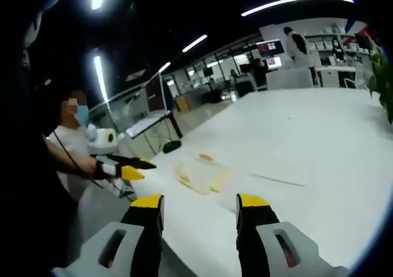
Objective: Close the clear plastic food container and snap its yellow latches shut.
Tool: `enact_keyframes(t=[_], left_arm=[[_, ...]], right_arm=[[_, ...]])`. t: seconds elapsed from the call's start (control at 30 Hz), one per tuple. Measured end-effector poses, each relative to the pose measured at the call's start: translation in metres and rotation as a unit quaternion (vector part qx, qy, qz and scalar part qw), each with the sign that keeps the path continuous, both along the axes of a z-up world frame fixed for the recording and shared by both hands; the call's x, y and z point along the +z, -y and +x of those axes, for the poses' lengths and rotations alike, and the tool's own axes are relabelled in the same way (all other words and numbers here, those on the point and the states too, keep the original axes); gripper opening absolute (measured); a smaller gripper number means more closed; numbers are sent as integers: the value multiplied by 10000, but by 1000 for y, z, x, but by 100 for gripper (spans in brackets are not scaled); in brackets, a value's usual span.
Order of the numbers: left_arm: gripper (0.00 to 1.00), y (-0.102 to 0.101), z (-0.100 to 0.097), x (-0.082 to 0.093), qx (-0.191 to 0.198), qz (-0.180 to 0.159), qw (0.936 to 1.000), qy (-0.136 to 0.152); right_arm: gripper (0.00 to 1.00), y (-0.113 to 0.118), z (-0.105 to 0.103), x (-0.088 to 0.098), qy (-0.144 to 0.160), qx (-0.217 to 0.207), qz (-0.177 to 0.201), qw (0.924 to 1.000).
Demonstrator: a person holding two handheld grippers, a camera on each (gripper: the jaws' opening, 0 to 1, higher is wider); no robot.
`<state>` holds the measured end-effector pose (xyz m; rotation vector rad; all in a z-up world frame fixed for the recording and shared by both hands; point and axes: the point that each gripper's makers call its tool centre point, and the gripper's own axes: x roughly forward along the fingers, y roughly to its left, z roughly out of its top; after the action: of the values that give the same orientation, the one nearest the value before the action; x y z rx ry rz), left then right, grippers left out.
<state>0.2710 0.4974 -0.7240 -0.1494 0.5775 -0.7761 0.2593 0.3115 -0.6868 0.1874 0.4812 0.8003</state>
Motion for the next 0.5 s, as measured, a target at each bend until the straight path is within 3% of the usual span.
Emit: enact_keyframes(t=[0.27, 0.5], left_arm=[[53, -2, -1, 6, -237, 9, 9997, 48], [53, -10, -1, -2, -526, 70, 9984, -175]], right_arm=[[46, -15, 5, 11, 53, 105, 22, 9999], [46, -32, 9, 13, 127, 351, -151, 9992]])
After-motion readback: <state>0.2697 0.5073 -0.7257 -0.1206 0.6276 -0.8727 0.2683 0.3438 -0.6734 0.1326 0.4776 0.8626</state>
